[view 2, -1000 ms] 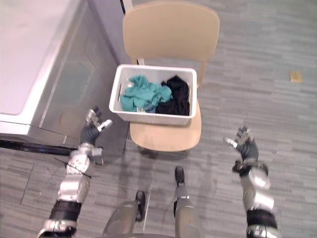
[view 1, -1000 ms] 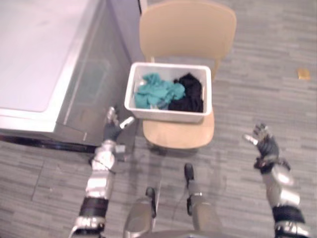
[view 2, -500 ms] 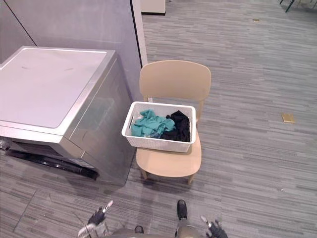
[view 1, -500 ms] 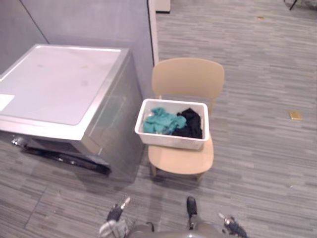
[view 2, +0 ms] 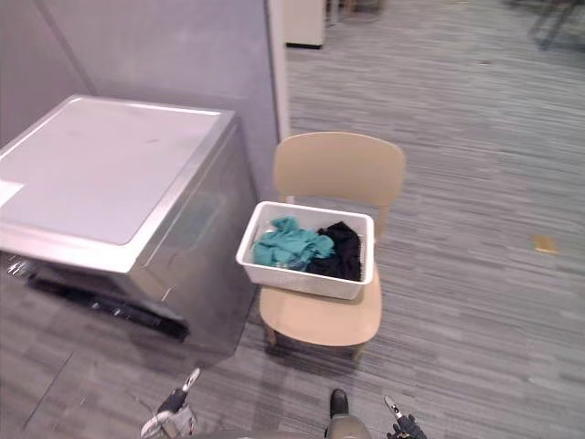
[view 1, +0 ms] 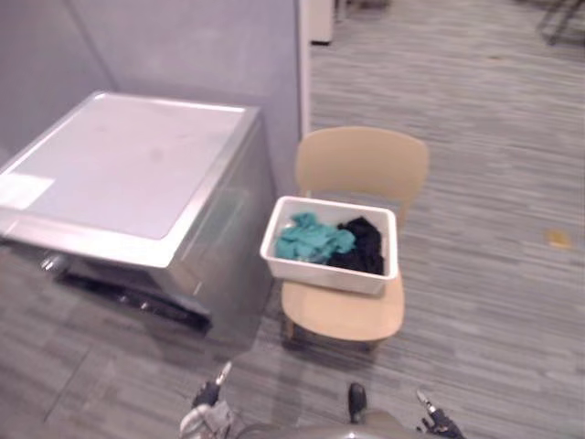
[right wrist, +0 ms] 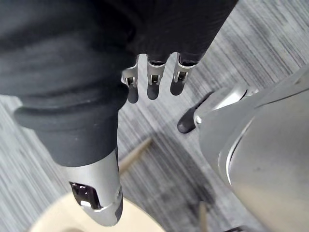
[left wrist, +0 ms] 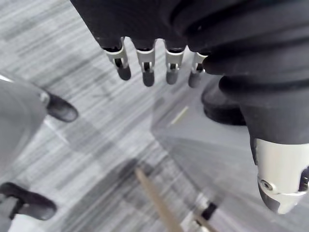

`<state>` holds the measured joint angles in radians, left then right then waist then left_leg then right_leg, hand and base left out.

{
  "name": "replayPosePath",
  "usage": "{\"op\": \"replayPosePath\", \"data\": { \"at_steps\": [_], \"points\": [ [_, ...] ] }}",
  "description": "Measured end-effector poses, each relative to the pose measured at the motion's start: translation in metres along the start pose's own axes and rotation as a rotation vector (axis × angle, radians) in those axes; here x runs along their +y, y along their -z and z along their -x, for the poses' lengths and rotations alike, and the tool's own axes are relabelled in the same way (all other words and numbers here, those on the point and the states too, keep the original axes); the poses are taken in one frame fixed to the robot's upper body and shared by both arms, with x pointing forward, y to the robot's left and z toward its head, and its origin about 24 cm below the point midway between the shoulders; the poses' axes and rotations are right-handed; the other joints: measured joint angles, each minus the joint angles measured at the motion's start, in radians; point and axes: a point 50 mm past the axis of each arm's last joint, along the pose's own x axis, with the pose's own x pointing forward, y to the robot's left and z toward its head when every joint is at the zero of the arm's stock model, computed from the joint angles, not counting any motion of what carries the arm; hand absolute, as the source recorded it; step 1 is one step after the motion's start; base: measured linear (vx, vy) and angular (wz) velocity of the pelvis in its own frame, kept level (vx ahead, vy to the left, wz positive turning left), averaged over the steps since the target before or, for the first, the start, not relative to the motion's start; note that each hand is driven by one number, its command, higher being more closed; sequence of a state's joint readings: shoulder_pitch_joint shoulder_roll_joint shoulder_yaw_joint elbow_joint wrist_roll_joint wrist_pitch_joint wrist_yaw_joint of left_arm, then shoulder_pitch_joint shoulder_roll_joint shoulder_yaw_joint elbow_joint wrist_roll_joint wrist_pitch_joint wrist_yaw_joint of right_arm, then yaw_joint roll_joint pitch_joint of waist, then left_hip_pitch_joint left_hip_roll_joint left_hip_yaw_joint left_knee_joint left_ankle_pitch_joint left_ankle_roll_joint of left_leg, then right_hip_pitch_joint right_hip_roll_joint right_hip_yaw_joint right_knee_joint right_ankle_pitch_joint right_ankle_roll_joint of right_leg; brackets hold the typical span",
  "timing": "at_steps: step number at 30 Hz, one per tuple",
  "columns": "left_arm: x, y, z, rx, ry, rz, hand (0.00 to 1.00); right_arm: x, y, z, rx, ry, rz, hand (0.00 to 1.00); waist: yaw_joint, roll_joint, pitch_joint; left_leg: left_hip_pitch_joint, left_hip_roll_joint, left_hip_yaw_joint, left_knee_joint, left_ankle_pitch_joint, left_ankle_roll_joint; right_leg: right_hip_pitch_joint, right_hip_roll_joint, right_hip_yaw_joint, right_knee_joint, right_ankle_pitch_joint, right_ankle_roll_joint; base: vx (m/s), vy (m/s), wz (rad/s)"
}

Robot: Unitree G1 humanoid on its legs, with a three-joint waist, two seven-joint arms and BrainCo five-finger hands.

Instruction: Pick up the laundry basket with both hands and put the clothes into the washing machine.

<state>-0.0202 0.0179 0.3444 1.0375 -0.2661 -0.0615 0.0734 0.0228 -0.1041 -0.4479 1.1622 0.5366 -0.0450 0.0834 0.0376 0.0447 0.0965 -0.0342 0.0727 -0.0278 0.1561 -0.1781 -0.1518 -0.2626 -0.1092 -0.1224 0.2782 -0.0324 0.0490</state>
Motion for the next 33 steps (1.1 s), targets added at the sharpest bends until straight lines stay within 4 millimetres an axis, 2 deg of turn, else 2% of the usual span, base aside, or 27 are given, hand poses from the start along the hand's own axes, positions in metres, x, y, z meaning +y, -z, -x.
{"op": "replayPosePath", "data": {
  "at_steps": [1, 2, 3, 4, 5, 6, 7, 8, 9, 10, 11, 12, 13, 14, 16, 17, 19, 20, 22, 24, 25, 26, 27, 29, 30, 31, 33],
  "points": [
    [-0.005, -0.006, -0.001, -0.025, 0.011, 0.003, 0.00, 0.006, -0.005, -0.002, -0.012, -0.015, 0.024, 0.00, 0.001, 0.000, 0.005, -0.026, 0.002, -0.020, 0.002, 0.001, 0.002, -0.012, -0.008, -0.031, 0.016, -0.013, -0.002, -0.11, -0.134, 1.71],
    [-0.013, -0.011, -0.001, -0.051, 0.035, -0.004, 0.00, 0.015, -0.016, -0.005, -0.046, -0.029, 0.063, 0.00, 0.008, 0.019, 0.024, -0.072, 0.003, -0.074, 0.003, 0.023, -0.002, -0.013, -0.027, -0.096, 0.013, -0.021, -0.010, -0.10, -0.137, 1.70],
    [-0.016, -0.011, 0.000, -0.055, 0.039, 0.001, 0.00, 0.022, -0.030, -0.007, -0.080, -0.048, 0.111, 0.00, 0.010, 0.049, 0.055, -0.091, 0.015, -0.100, -0.004, 0.047, -0.040, 0.015, -0.035, -0.165, -0.006, -0.019, -0.015, -0.10, -0.140, 1.72],
    [-0.016, -0.008, 0.000, -0.044, 0.037, 0.006, 0.00, 0.024, -0.037, -0.008, -0.099, -0.059, 0.140, 0.00, 0.012, 0.061, 0.069, -0.096, 0.022, -0.103, -0.010, 0.069, -0.044, 0.035, -0.038, -0.206, -0.015, -0.016, -0.020, -0.09, -0.169, 1.66],
    [-0.011, 0.001, 0.002, -0.023, 0.025, -0.002, 0.00, 0.027, -0.047, -0.008, -0.119, -0.068, 0.188, 0.00, 0.022, 0.067, 0.074, -0.098, 0.016, -0.108, -0.042, 0.143, -0.033, 0.067, -0.041, -0.263, -0.013, -0.024, -0.029, -0.05, -0.137, 1.41],
    [-0.007, 0.004, 0.003, -0.014, 0.015, -0.005, 0.00, 0.023, -0.046, -0.008, -0.116, -0.060, 0.203, 0.00, 0.027, 0.066, 0.075, -0.078, 0.012, -0.115, -0.076, 0.181, -0.045, 0.089, -0.055, -0.280, -0.013, -0.030, -0.028, -0.05, -0.134, 1.81],
    [0.006, 0.018, 0.006, 0.025, -0.019, 0.004, 0.00, 0.024, -0.050, -0.008, -0.131, -0.064, 0.213, 0.00, 0.037, 0.058, 0.079, -0.035, 0.009, -0.171, -0.128, 0.231, -0.048, 0.134, -0.083, -0.333, -0.008, -0.048, -0.036, -0.01, -0.062, 1.32],
    [0.011, 0.026, 0.009, 0.050, -0.038, 0.018, 0.00, 0.027, -0.055, -0.008, -0.150, -0.072, 0.218, 0.00, 0.038, 0.052, 0.079, -0.033, 0.001, -0.175, -0.116, 0.223, -0.035, 0.138, -0.102, -0.353, 0.010, -0.059, -0.038, -0.05, -0.033, 1.12],
    [0.021, 0.041, 0.013, 0.104, -0.071, 0.032, 0.00, 0.032, -0.061, -0.008, -0.174, -0.086, 0.231, 0.00, 0.035, 0.037, 0.077, -0.034, -0.018, -0.161, -0.083, 0.197, 0.000, 0.137, -0.132, -0.367, 0.027, -0.068, -0.036, -0.06, -0.010, 0.77],
    [0.036, 0.060, 0.021, 0.169, -0.130, 0.079, 0.00, 0.032, -0.065, -0.007, -0.196, -0.091, 0.246, 0.00, 0.032, 0.010, 0.064, -0.037, -0.033, -0.134, -0.011, 0.163, 0.045, 0.140, -0.170, -0.382, 0.028, -0.078, -0.004, -0.06, -0.009, 0.65],
    [0.038, 0.062, 0.022, 0.175, -0.137, 0.083, 0.00, 0.032, -0.065, -0.007, -0.197, -0.091, 0.249, 0.00, 0.032, 0.011, 0.061, -0.038, -0.031, -0.134, -0.010, 0.163, 0.043, 0.140, -0.168, -0.380, 0.027, -0.080, 0.004, -0.04, 0.004, 0.58],
    [0.043, 0.070, 0.025, 0.197, -0.152, 0.088, 0.00, 0.031, -0.064, -0.007, -0.191, -0.087, 0.253, 0.00, 0.033, 0.025, 0.048, -0.026, -0.015, -0.139, -0.018, 0.165, 0.038, 0.137, -0.152, -0.372, 0.022, -0.086, 0.023, -0.03, 0.044, 0.33],
    [0.044, 0.078, 0.029, 0.222, -0.158, 0.091, 0.00, 0.030, -0.064, -0.007, -0.188, -0.085, 0.253, 0.00, 0.034, 0.051, 0.031, -0.012, 0.013, -0.157, -0.059, 0.140, 0.014, 0.134, -0.120, -0.358, 0.015, -0.087, 0.027, -0.05, 0.116, 0.60],
    [0.045, 0.083, 0.031, 0.248, -0.160, 0.085, 0.00, 0.024, -0.052, -0.007, -0.146, -0.071, 0.247, 0.00, 0.033, 0.057, 0.017, 0.017, 0.021, -0.166, -0.122, 0.119, 0.020, 0.133, -0.099, -0.293, 0.013, -0.083, 0.032, -0.04, 0.109, 0.60],
    [0.050, 0.081, 0.031, 0.241, -0.166, 0.066, 0.00, 0.027, -0.029, -0.007, -0.073, -0.082, 0.236, 0.00, 0.041, 0.029, 0.001, 0.026, 0.000, -0.169, -0.142, 0.135, 0.034, 0.157, -0.088, -0.236, -0.034, -0.059, 0.059, -0.03, 0.114, 0.34],
    [0.054, 0.081, 0.032, 0.241, -0.160, 0.048, 0.00, 0.032, -0.015, -0.006, -0.032, -0.096, 0.248, 0.00, 0.056, 0.014, -0.018, 0.027, -0.013, -0.165, -0.149, 0.137, 0.039, 0.172, -0.085, -0.213, -0.083, -0.029, 0.069, -0.02, 0.143, -0.01],
    [0.057, 0.077, 0.030, 0.231, -0.155, 0.026, 0.00, 0.044, -0.003, -0.006, 0.002, -0.136, 0.291, 0.00, 0.078, -0.005, -0.032, 0.023, -0.037, -0.167, -0.157, 0.144, 0.052, 0.193, -0.086, -0.186, -0.149, 0.014, 0.082, 0.01, 0.137, -0.02],
    [0.056, 0.072, 0.028, 0.217, -0.149, 0.019, 0.00, 0.050, -0.001, -0.005, 0.007, -0.154, 0.310, 0.00, 0.086, -0.016, -0.037, 0.011, -0.052, -0.167, -0.149, 0.144, 0.056, 0.191, -0.088, -0.171, -0.162, 0.028, 0.085, 0.00, 0.122, 0.16],
    [0.051, 0.061, 0.023, 0.183, -0.133, 0.010, 0.00, 0.068, -0.004, -0.007, -0.007, -0.194, 0.314, 0.00, 0.091, -0.032, -0.033, -0.041, -0.089, -0.180, -0.076, 0.120, 0.090, 0.189, -0.108, -0.164, -0.176, 0.041, 0.094, -0.03, 0.126, 0.26],
    [0.050, 0.055, 0.020, 0.165, -0.123, -0.002, 0.00, 0.084, -0.009, -0.007, -0.029, -0.230, 0.309, 0.00, 0.109, -0.049, -0.031, -0.085, -0.124, -0.193, 0.008, 0.082, 0.122, 0.189, -0.111, -0.094, -0.175, 0.038, 0.100, -0.01, 0.139, 0.28],
    [0.050, 0.055, 0.020, 0.165, -0.124, -0.002, 0.00, 0.087, -0.010, -0.007, -0.033, -0.236, 0.306, 0.00, 0.114, -0.053, -0.032, -0.089, -0.129, -0.195, 0.020, 0.070, 0.124, 0.190, -0.104, -0.056, -0.173, 0.030, 0.102, 0.05, 0.109, 0.29],
    [0.054, 0.055, 0.021, 0.165, -0.131, -0.007, 0.00, 0.091, -0.009, -0.007, -0.033, -0.248, 0.297, 0.00, 0.117, -0.064, -0.036, -0.097, -0.143, -0.218, 0.042, 0.057, 0.138, 0.194, -0.078, 0.046, -0.158, 0.003, 0.095, 0.06, 0.065, 0.35],
    [0.055, 0.054, 0.020, 0.163, -0.134, -0.013, 0.00, 0.094, -0.008, -0.006, -0.033, -0.256, 0.296, 0.00, 0.114, -0.072, -0.035, -0.096, -0.147, -0.225, 0.046, 0.054, 0.140, 0.197, -0.066, 0.092, -0.148, -0.011, 0.092, 0.08, 0.060, 0.57],
    [0.067, 0.045, 0.019, 0.145, -0.148, -0.054, 0.00, 0.103, 0.001, -0.004, -0.014, -0.288, 0.295, 0.00, 0.103, -0.119, -0.031, -0.088, -0.162, -0.267, 0.069, 0.033, 0.145, 0.206, -0.026, 0.242, -0.097, -0.099, 0.066, 0.10, 0.003, 0.61],
    [0.070, 0.044, 0.019, 0.144, -0.151, -0.072, 0.00, 0.104, 0.004, -0.004, -0.006, -0.292, 0.282, 0.00, 0.100, -0.127, -0.031, -0.080, -0.163, -0.273, 0.068, 0.030, 0.143, 0.206, -0.015, 0.260, -0.088, -0.123, 0.065, 0.18, -0.079, 0.49],
    [0.081, 0.038, 0.019, 0.139, -0.162, -0.123, 0.00, 0.107, 0.008, -0.002, 0.002, -0.301, 0.260, 0.00, 0.089, -0.168, -0.034, -0.057, -0.155, -0.283, 0.052, 0.026, 0.139, 0.214, 0.021, 0.307, -0.076, -0.156, 0.051, 0.17, -0.104, 0.17],
    [0.084, 0.033, 0.018, 0.135, -0.163, -0.174, 0.00, 0.106, 0.007, -0.001, -0.014, -0.302, 0.238, 0.00, 0.081, -0.184, -0.037, -0.056, -0.141, -0.276, 0.049, 0.019, 0.126, 0.208, 0.040, 0.327, -0.076, -0.161, 0.043, 0.16, -0.111, -0.16]
  ]
}}
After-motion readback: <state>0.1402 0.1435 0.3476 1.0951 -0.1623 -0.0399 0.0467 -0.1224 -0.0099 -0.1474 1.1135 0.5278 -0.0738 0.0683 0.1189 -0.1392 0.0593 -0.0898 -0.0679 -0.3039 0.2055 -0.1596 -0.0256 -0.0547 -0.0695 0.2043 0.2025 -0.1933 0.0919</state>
